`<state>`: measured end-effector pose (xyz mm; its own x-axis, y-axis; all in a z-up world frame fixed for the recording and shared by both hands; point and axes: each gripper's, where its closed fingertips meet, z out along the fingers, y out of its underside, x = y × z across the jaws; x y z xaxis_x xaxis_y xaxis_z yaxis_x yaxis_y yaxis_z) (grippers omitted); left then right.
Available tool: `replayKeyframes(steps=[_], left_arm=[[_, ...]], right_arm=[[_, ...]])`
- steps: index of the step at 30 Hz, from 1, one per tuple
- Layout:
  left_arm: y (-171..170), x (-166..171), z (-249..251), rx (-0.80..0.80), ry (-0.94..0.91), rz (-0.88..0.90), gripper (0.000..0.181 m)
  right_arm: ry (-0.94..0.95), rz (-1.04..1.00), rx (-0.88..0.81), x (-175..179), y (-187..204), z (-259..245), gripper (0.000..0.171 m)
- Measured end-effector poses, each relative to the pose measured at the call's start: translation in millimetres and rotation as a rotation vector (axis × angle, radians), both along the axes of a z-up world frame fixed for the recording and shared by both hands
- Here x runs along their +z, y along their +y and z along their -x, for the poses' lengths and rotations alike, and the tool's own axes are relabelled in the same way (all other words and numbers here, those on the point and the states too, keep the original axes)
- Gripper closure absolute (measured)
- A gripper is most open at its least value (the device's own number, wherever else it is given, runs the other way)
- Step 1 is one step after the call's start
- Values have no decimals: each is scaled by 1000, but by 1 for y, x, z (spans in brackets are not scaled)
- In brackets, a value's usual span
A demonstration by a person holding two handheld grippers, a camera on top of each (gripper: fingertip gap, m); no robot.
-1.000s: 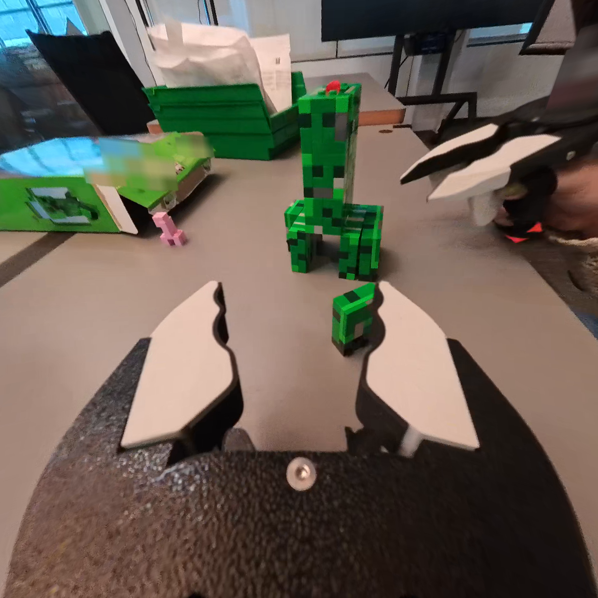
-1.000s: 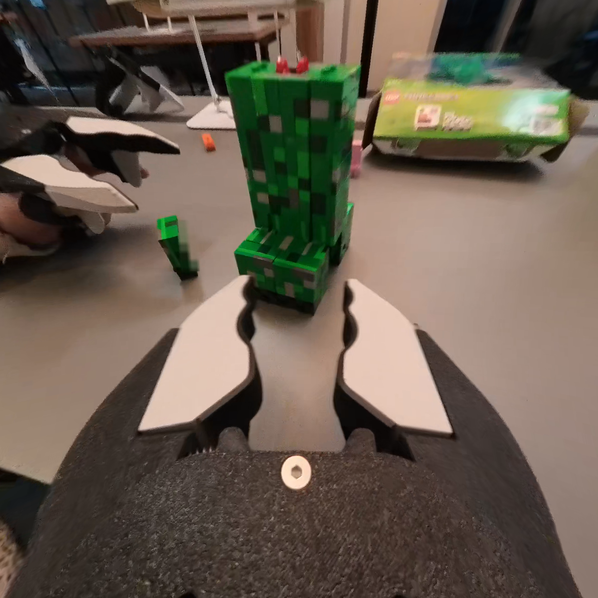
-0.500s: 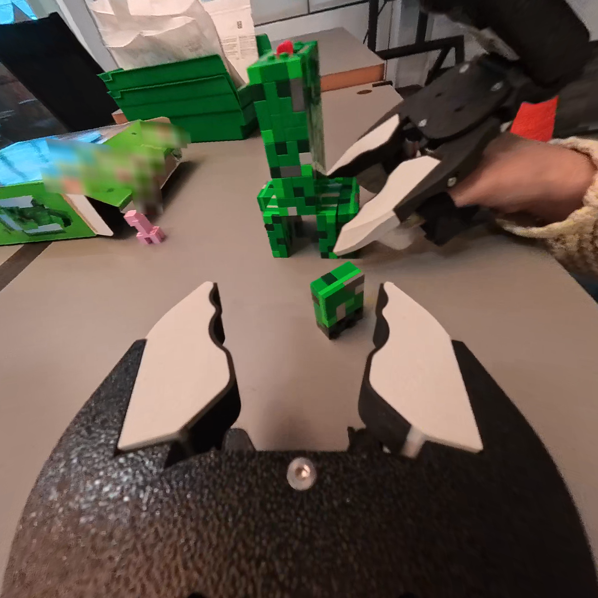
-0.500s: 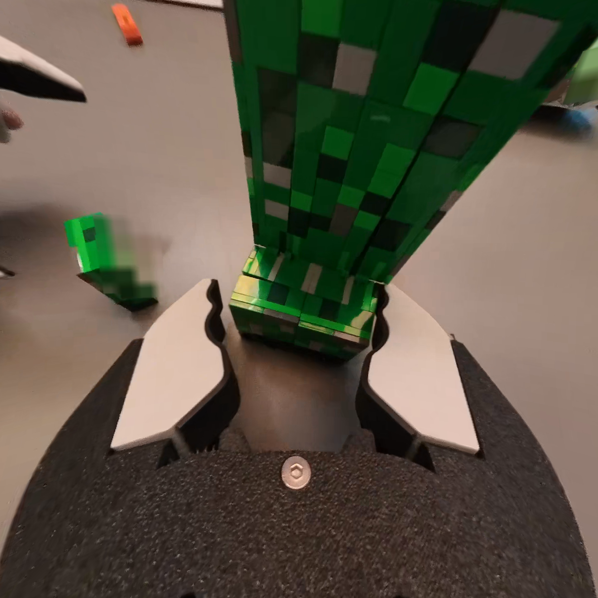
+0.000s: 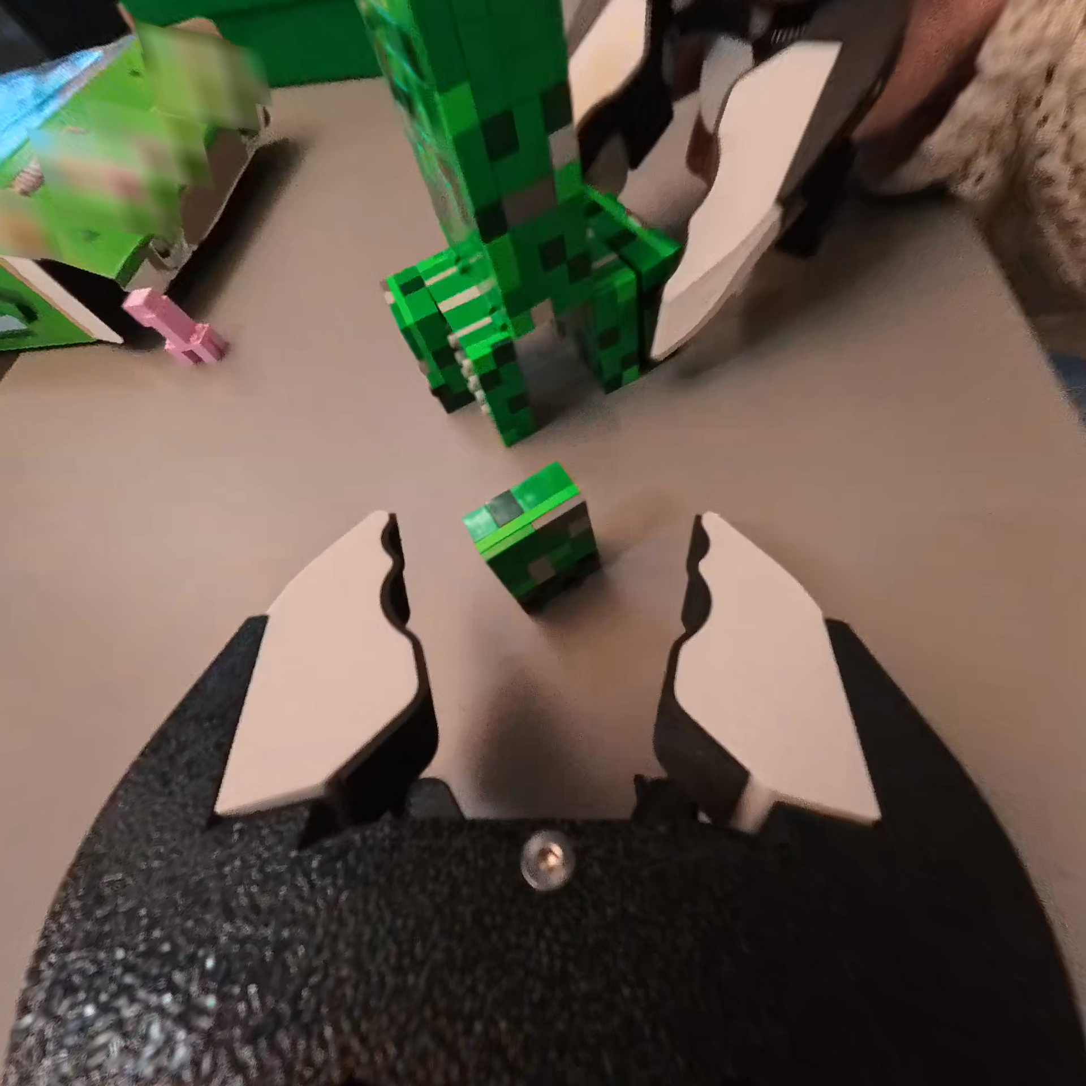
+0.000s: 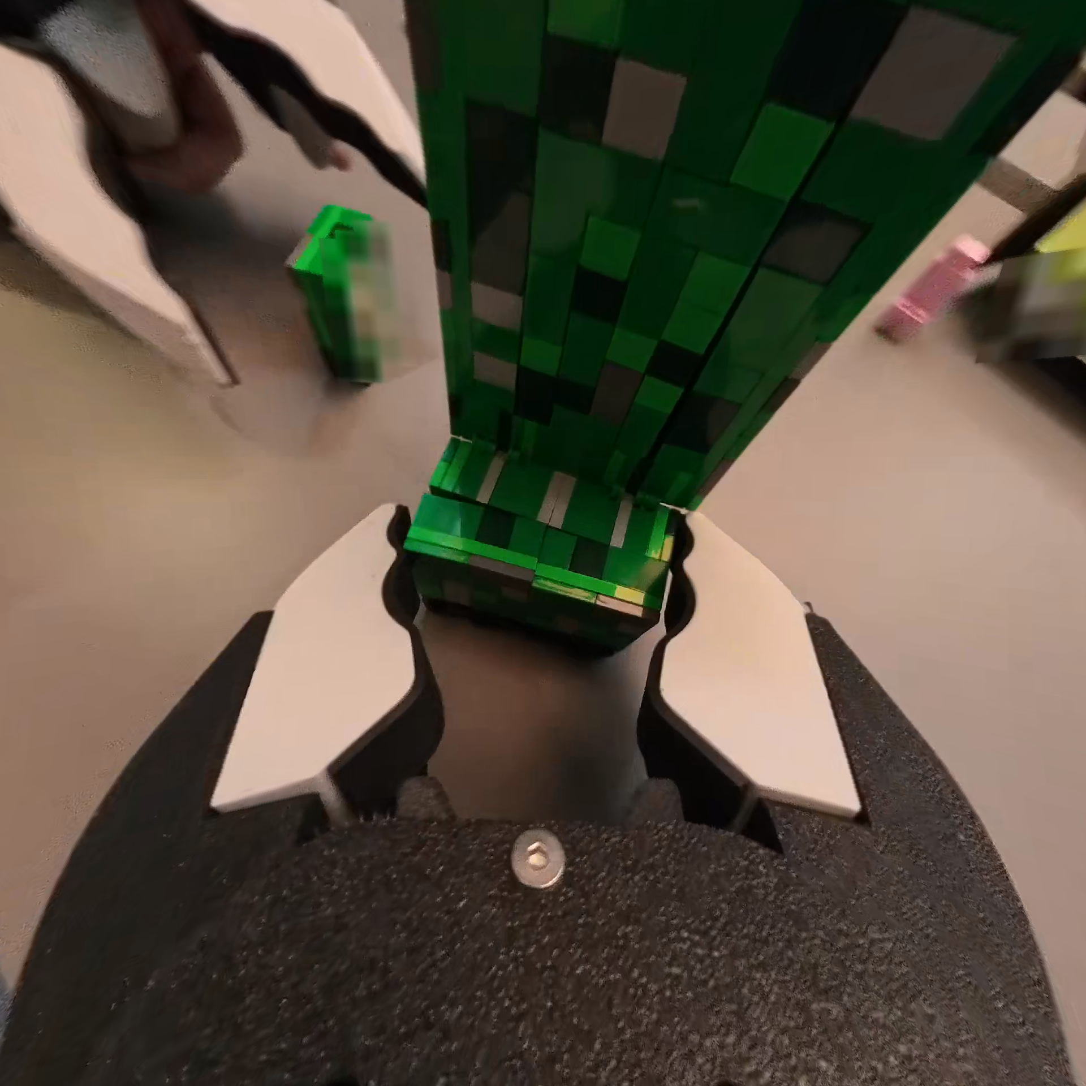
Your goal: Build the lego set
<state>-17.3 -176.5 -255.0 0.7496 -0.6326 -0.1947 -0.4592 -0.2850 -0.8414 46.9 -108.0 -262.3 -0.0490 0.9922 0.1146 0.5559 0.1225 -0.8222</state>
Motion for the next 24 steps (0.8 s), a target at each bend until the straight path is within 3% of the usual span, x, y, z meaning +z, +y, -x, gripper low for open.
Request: replayKeyframes(steps=[4,7,11,13,16,19,24], left_arm=[[7,-7,-1,47,2,38,98],[11,-11,7,100,-2,66,99],[10,-14,18,114,51,50,102],[4,-14,16,44,60,51,91],[-4,-5,9,-124,30,57,87],[-5,4,5,-197,-73,138,92],[-9,14,14,-197,-163,120,92]], right_arm=[[-3,5,290,0,-6,-3,88],[-23,72,336,-1,1,-5,87],[54,53,175,10,10,-7,83],[122,20,13,24,14,-17,87],[262,106,-164,44,-7,-32,111],[140,122,-288,24,-26,-37,116],[37,43,-296,16,-42,-26,156]])
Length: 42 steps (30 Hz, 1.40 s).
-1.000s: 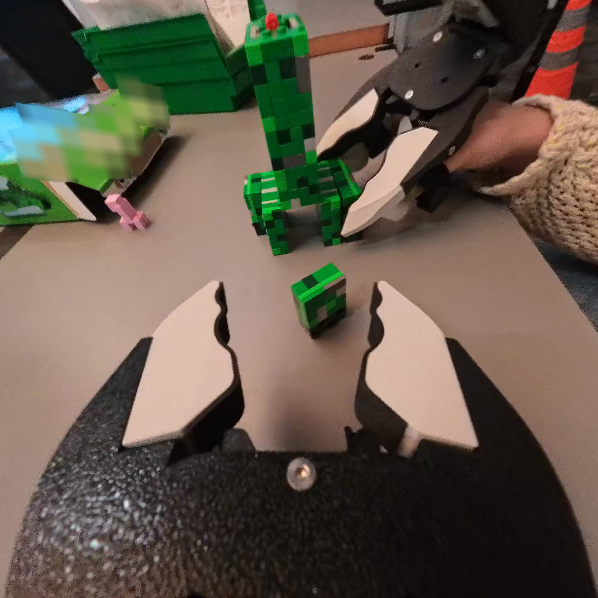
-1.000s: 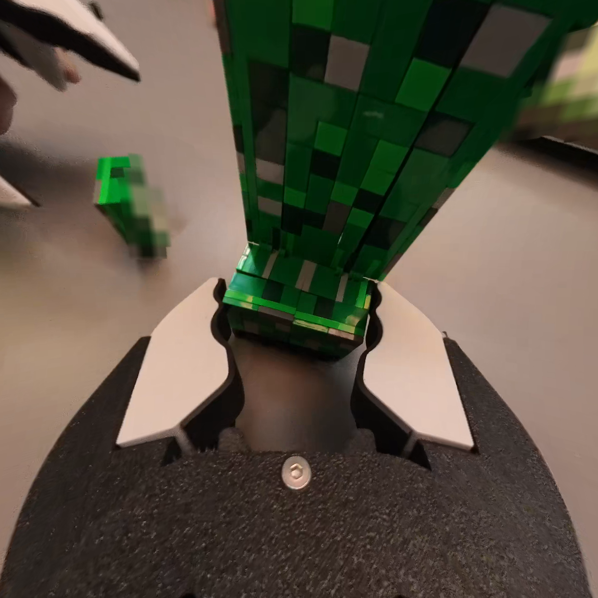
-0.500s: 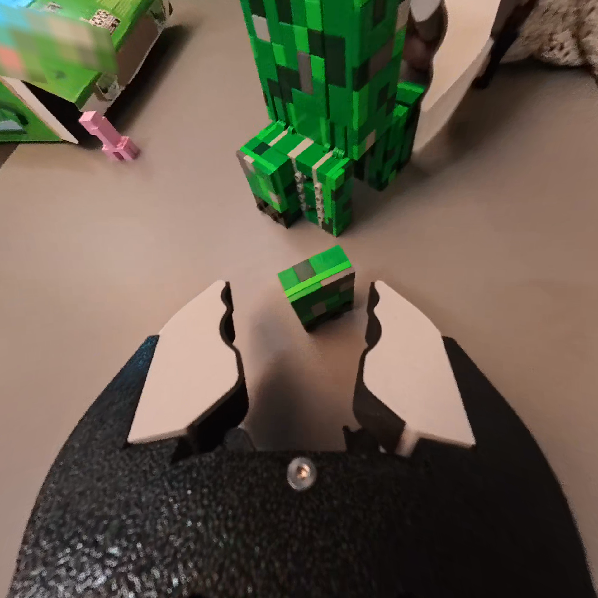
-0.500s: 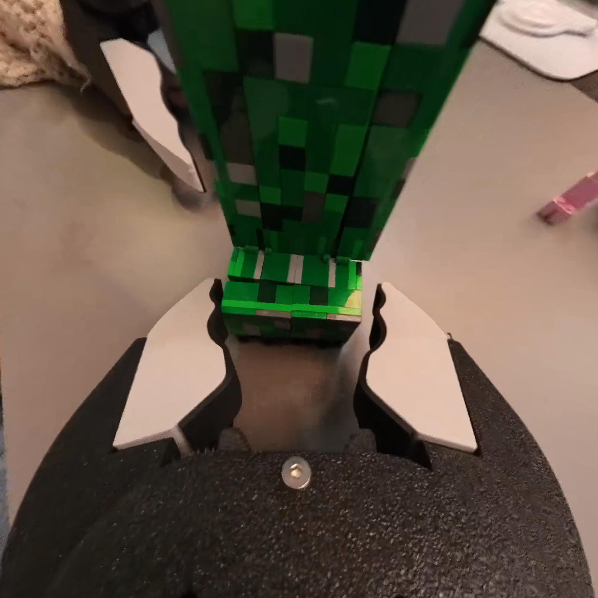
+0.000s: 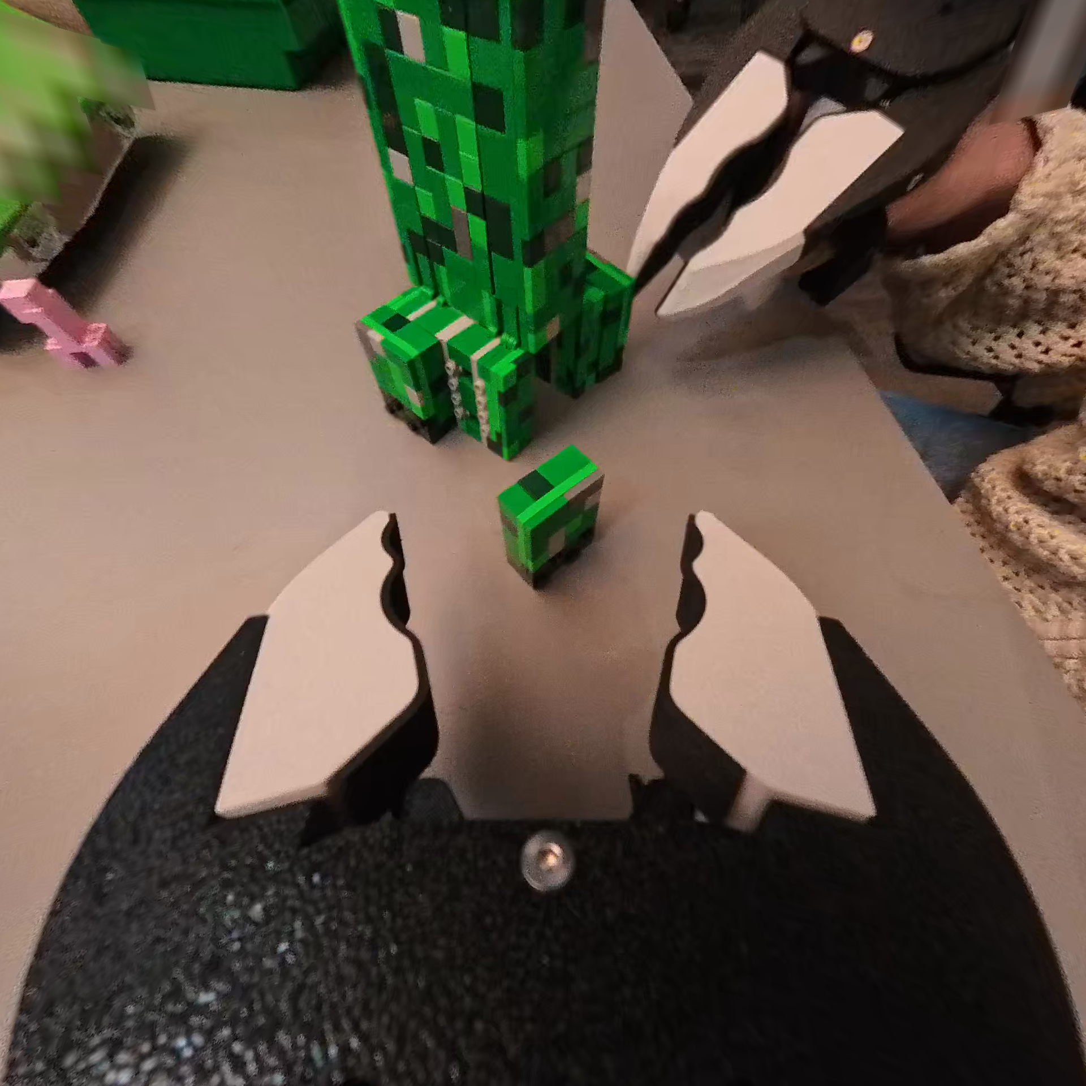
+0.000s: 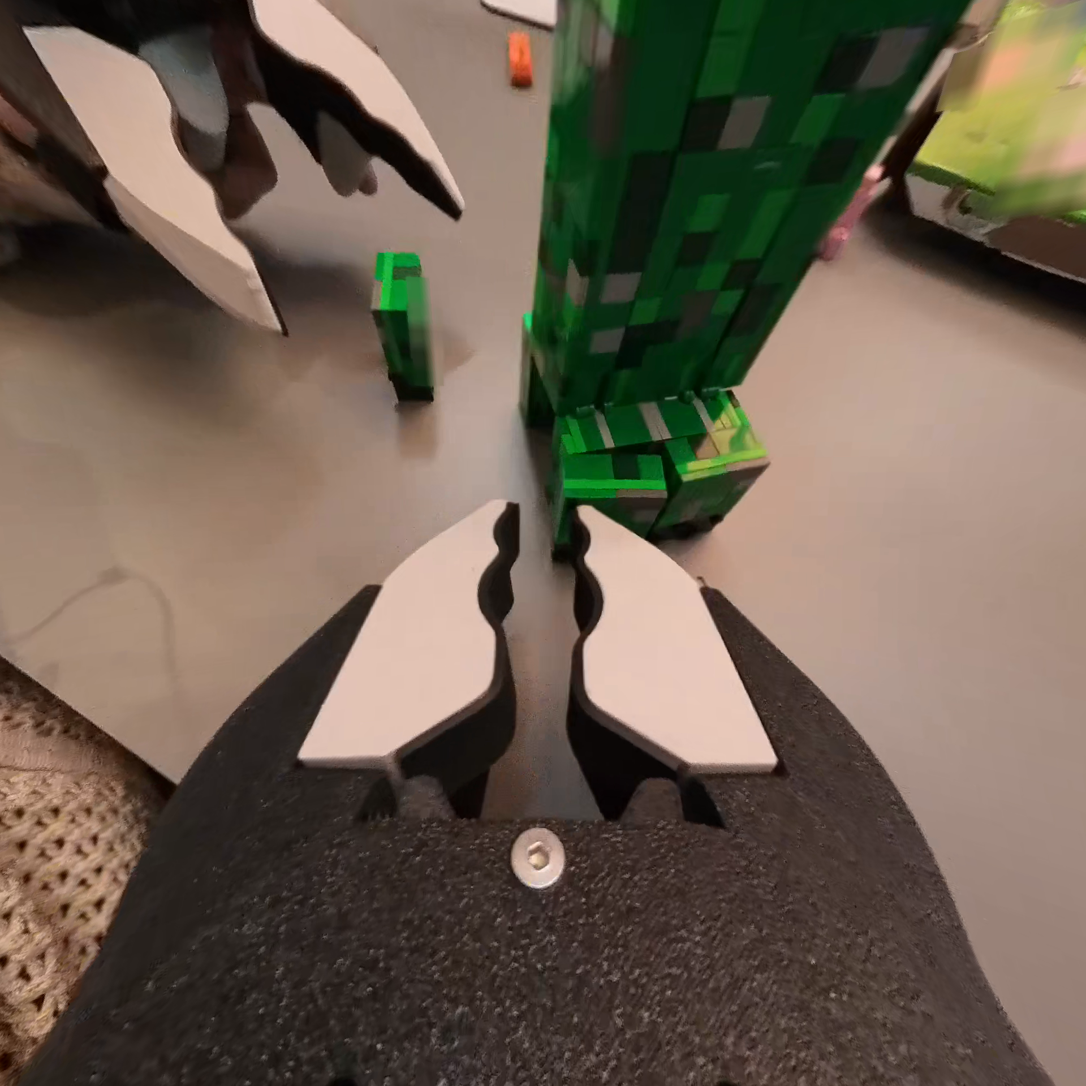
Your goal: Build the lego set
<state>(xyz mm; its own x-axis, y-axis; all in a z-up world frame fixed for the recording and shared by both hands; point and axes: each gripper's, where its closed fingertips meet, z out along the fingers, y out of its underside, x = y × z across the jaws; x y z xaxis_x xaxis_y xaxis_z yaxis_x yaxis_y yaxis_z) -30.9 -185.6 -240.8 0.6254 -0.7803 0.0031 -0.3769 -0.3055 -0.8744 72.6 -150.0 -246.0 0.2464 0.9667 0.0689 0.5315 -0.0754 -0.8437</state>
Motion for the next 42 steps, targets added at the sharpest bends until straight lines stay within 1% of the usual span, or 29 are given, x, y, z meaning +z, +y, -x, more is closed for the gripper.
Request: replayKeyframes(steps=[2,3,4,5,7,8,9,11,12,16,18,20,21,24,28,32,34,38,40,42], left_arm=[[-1,1,5,14,-9,-1,92],[-1,1,6,16,-9,1,91],[0,2,8,22,-4,-2,91],[1,4,9,27,-3,-9,91],[3,9,8,29,-15,-24,92],[4,11,7,28,-22,-31,93],[4,11,6,26,-28,-37,93],[3,9,5,24,-27,-47,94],[2,6,3,22,-20,-47,94],[-3,2,-1,4,7,-49,93],[-3,4,-3,-1,7,-57,94],[-3,4,-4,-5,2,-54,95],[-3,3,-5,-9,-3,-47,95],[-4,0,-6,-14,1,-34,95],[-4,4,-8,-12,-8,-45,98],[-4,4,-14,-10,9,-57,100],[-4,2,-15,-13,23,-66,100],[1,4,-14,-24,27,-60,100],[8,7,-12,-33,30,-52,100],[15,12,-10,-47,17,-52,106]], right_arm=[[-28,7,20,-3,-2,5,158],[-37,16,29,-3,-5,6,161],[-27,21,45,1,-9,8,165],[0,28,78,6,-17,12,165],[49,29,137,15,-34,24,162],[29,10,131,13,-35,30,156],[-12,-31,112,6,-33,35,152],[-101,-103,77,-9,-25,41,152],[-116,-125,47,-12,-20,43,152],[-125,-131,-51,-16,-2,31,154],[-143,-134,-96,-18,11,19,151],[-146,-133,-139,-20,24,8,142],[-153,-107,-133,-22,25,4,142],[-99,-53,-77,-17,15,0,141],[-75,-103,-150,-7,31,-19,141],[-48,-82,-195,-8,40,-24,137],[-25,-58,-163,-8,30,-18,138],[28,59,-29,-8,-6,10,138],[-4,33,-19,-12,-6,18,138],[-50,22,-24,-18,-2,24,138]])
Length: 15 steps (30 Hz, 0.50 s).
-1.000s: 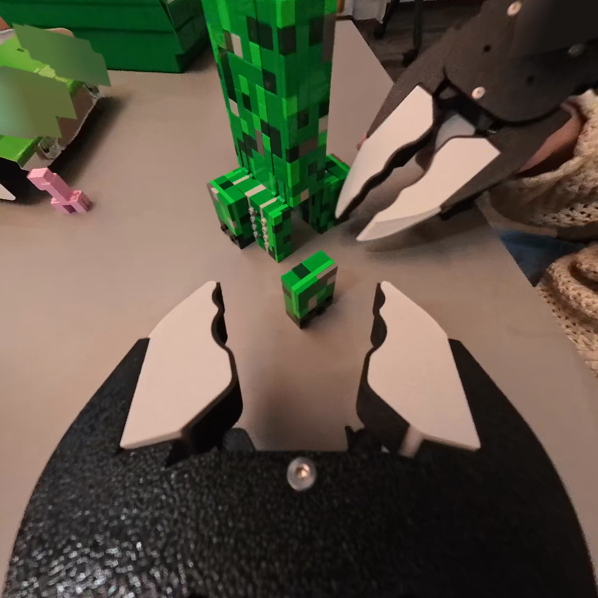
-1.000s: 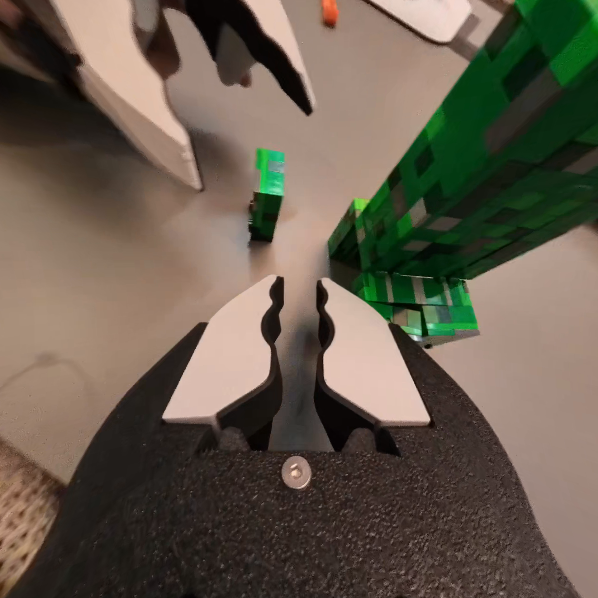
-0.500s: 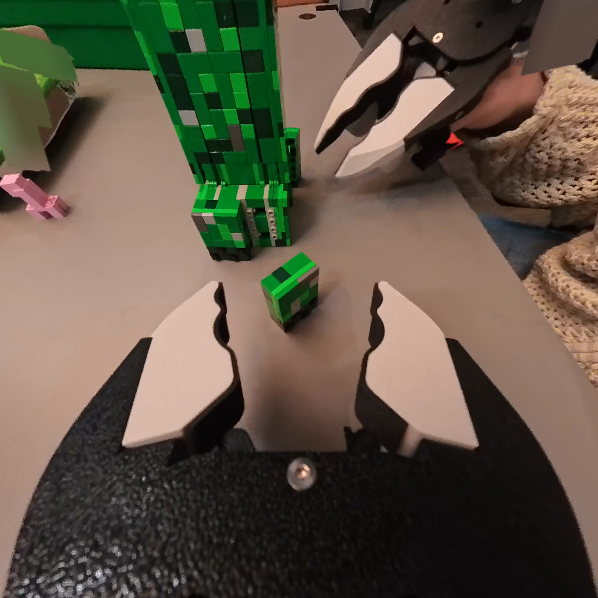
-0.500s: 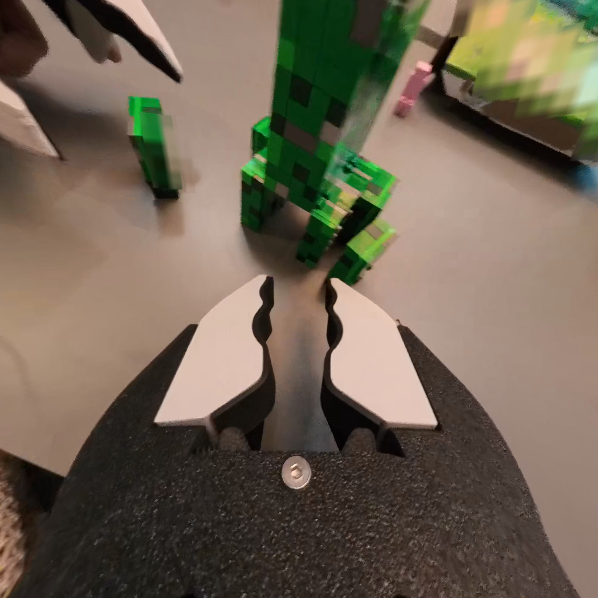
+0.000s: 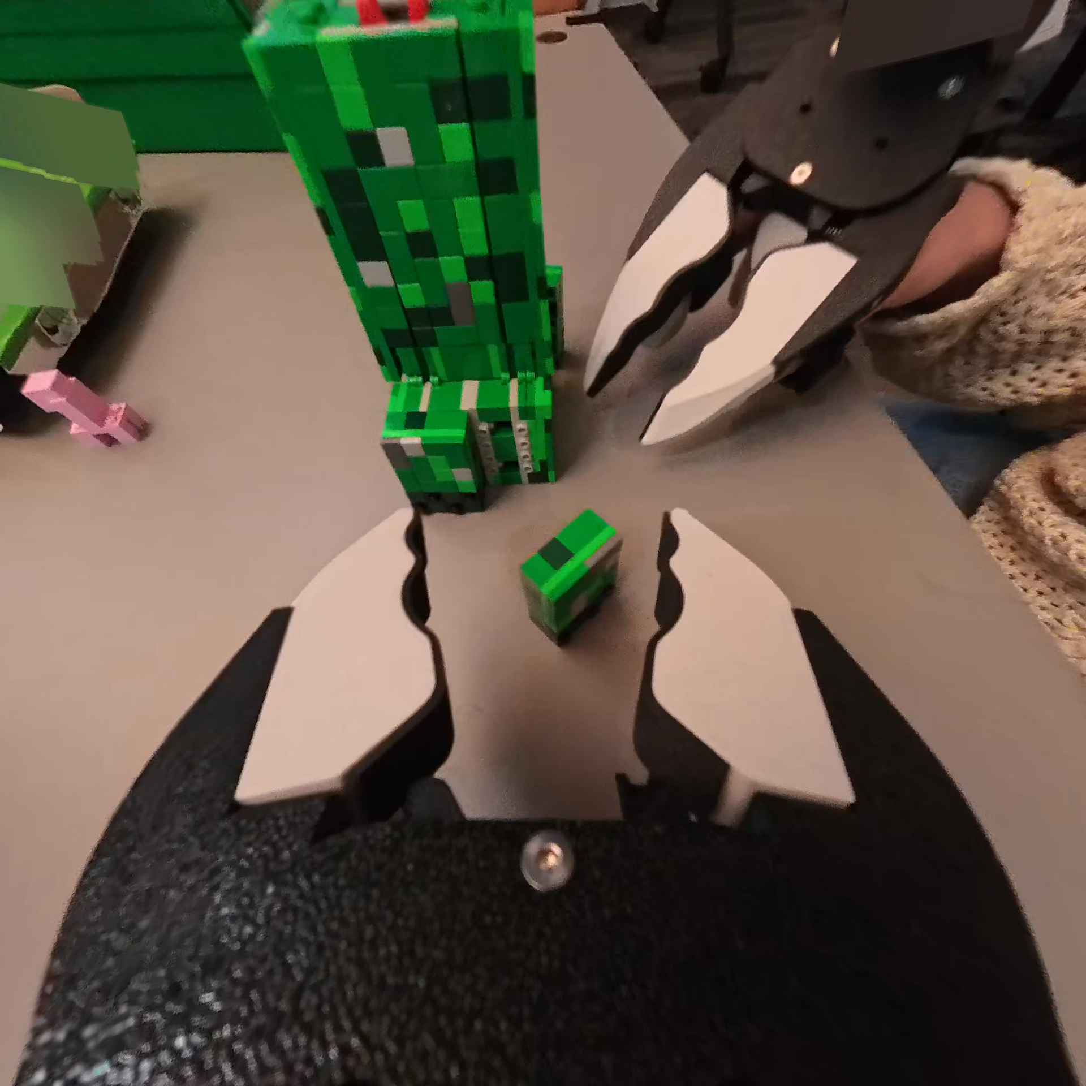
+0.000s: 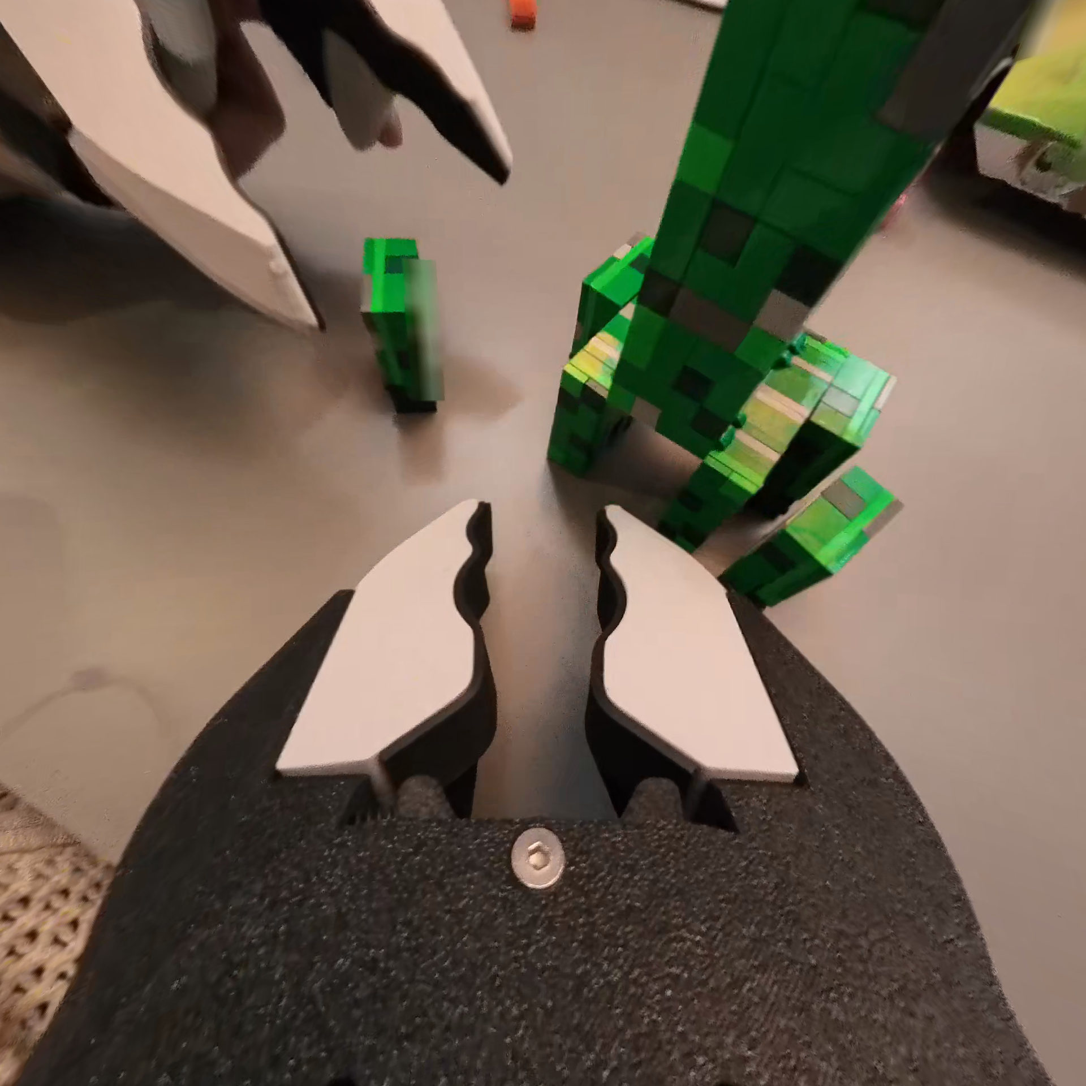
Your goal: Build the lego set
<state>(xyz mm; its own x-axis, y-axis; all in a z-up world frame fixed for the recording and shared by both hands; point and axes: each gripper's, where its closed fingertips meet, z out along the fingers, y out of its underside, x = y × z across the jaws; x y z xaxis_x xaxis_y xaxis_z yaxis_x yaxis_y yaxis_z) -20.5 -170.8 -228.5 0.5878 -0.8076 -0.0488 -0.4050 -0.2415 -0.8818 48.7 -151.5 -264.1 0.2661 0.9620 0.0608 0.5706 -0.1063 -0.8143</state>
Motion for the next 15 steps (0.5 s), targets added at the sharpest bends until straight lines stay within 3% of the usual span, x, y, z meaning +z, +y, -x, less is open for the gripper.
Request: replayKeyframes(steps=[10,15], left_arm=[[39,7,10,-67,6,-1,133],[49,1,4,-104,-38,38,137]], right_arm=[[-39,-41,-101,-4,44,-1,123],[-30,-2,-39,-5,47,-3,122]])
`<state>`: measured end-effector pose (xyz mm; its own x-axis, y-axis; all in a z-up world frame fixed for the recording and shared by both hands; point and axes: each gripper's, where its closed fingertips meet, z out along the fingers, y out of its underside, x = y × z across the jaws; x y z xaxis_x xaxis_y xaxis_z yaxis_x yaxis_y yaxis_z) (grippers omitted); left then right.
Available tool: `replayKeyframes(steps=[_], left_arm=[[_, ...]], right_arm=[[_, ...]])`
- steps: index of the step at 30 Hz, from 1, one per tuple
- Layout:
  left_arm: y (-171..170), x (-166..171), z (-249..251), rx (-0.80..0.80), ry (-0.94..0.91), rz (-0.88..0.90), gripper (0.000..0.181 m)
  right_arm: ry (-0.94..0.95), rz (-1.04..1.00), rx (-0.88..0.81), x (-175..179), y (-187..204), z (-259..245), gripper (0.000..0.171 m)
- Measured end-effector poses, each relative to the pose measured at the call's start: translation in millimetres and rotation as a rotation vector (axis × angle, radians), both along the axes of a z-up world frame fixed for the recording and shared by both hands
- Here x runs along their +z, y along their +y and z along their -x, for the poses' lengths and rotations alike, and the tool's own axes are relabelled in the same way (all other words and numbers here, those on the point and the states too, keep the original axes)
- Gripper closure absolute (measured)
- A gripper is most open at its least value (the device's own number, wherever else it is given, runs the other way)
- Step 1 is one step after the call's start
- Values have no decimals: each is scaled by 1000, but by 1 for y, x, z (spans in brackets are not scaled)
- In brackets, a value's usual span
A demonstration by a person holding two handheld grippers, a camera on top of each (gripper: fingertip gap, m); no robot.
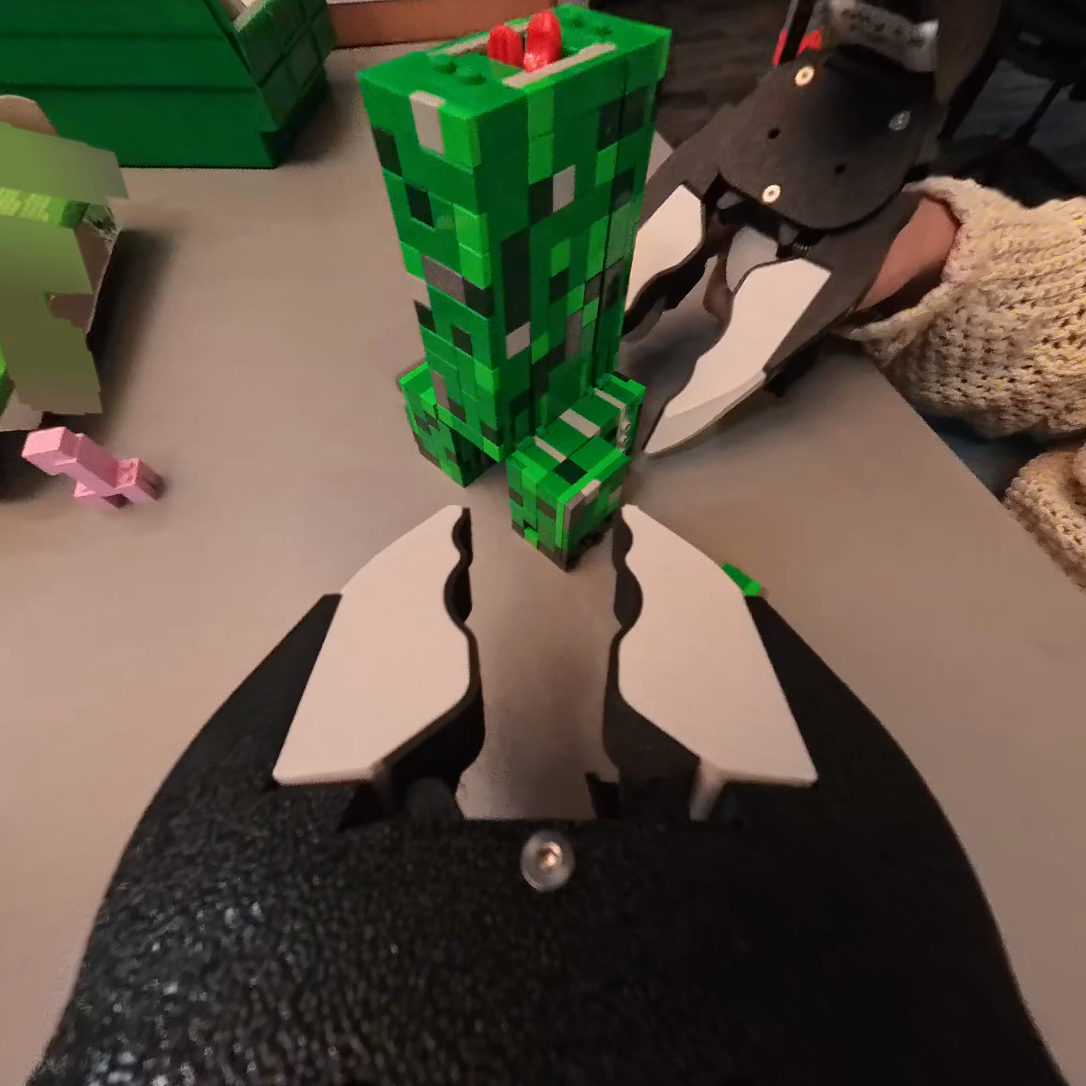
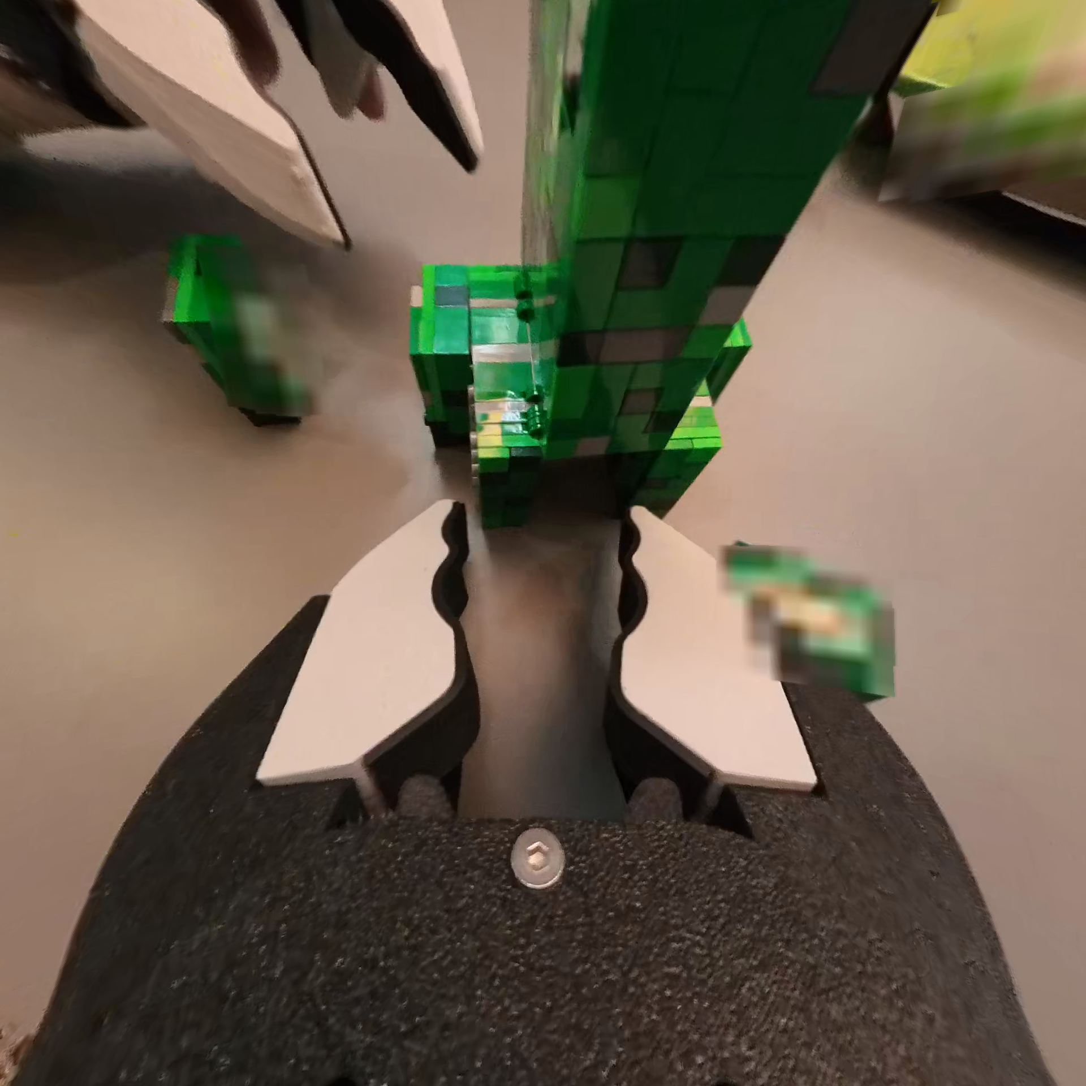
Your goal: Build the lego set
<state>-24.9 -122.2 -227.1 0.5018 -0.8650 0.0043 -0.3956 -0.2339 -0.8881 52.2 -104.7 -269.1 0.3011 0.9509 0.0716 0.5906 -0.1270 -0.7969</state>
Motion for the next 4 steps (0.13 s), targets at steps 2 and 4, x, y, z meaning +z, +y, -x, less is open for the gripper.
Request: replayKeyframes(steps=[2,4], left_arm=[[1,-4,-4,-21,16,2,136],[1,-8,-9,-50,47,9,136]], right_arm=[[22,7,1,3,0,0,127],[22,24,12,2,-3,1,130]])
